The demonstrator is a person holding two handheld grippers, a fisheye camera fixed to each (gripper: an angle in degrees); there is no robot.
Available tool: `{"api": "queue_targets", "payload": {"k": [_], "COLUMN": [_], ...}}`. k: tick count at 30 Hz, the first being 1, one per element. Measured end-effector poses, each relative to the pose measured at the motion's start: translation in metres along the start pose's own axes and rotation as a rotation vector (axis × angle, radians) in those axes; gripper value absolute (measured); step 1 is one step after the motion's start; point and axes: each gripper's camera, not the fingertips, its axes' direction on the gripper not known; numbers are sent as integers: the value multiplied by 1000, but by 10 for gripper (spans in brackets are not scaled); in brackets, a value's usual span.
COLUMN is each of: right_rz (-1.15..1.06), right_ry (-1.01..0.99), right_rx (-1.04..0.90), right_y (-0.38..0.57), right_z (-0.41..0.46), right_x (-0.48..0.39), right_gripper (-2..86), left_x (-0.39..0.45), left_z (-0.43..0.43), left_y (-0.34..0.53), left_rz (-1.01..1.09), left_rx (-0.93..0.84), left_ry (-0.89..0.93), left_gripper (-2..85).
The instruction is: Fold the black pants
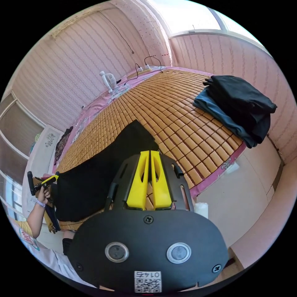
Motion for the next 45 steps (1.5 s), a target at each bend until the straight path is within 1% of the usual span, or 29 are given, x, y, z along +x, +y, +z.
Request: {"api": "queue_targets", "payload": {"k": [1, 4, 7, 10, 12, 14, 16, 18, 20, 23, 25, 26, 27, 30, 32, 34, 37, 39, 41, 42, 43, 44, 45], "right_rz": [22, 45, 60, 61, 81, 75, 57, -1, -74, -153, -173, -196, -197, -220, -241, -271, -309, -286, -145, -98, -5, 73, 83], "right_ry": [-5, 67, 52, 87, 158, 216, 195, 207, 258, 354, 371, 335, 341, 330, 284, 251, 245, 299, 407, 423, 432, 417, 404], "right_rx": [-30, -94, -63, -33, 15, 33, -1, 6, -26, -30, -29, -36, -41, -64, -1, 49, 129, 175, 167, 154, 155, 184, 202], "right_y": [4, 12, 17, 22, 28, 34, 36, 40, 42, 48, 51, 52, 53, 52, 46, 38, 29, 29, 34, 36, 43, 51, 56], "right_z": [10, 32, 33, 36, 39, 48, 61, 69, 85, 101, 106, 110, 113, 121, 110, 97, 76, 71, 77, 80, 81, 80, 79], "right_x": [5, 12, 13, 11, 10, 6, 3, -6, -20, -38, -44, -48, -49, -55, -61, -66, -70, -62, -36, -28, -15, -8, -8], "right_gripper": [4, 5, 9, 21, 37, 81, 103, 104, 94, 84, 67, 44, 33, 21, 17, 16, 16, 18, 24, 26, 31, 36, 39], "left_x": [-3, -15, -16, -20, -28, -36, -45, -55, -61, -67, -64, -60, -54, -39, -35, -34, -32, -26, -16, -11, -9, -8, -12], "left_z": [1, 12, 22, 35, 52, 56, 48, 27, 10, -5, -1, 9, 21, 45, 55, 53, 53, 57, 59, 56, 53, 43, 30], "left_y": [0, 2, 0, -1, 2, 5, 9, 19, 31, 59, 80, 96, 111, 147, 162, 172, 181, 191, 201, 208, 211, 217, 223], "left_rz": [-16, -74, -66, -80, -104, -134, -163, -203, -228, -239, -217, -191, -159, -59, -27, -35, -37, -41, -27, -8, 2, 16, 20], "left_rx": [0, -24, -55, -87, -136, -143, -106, -10, 50, 77, 25, -50, -131, -268, -319, -286, -285, -268, -238, -204, -182, -126, -69], "left_ry": [5, 25, 8, -3, 28, 58, 71, 10, -31, 3, 34, 36, 22, -20, -31, -23, 61, 176, 253, 280, 287, 294, 308], "left_gripper": [-8, -8, -8, -8, -9, -9, -9, -9, -10, -10, -10, -10, -10, -10, -10, -10, -10, -9, -9, -8, -8, -6, -2]}}
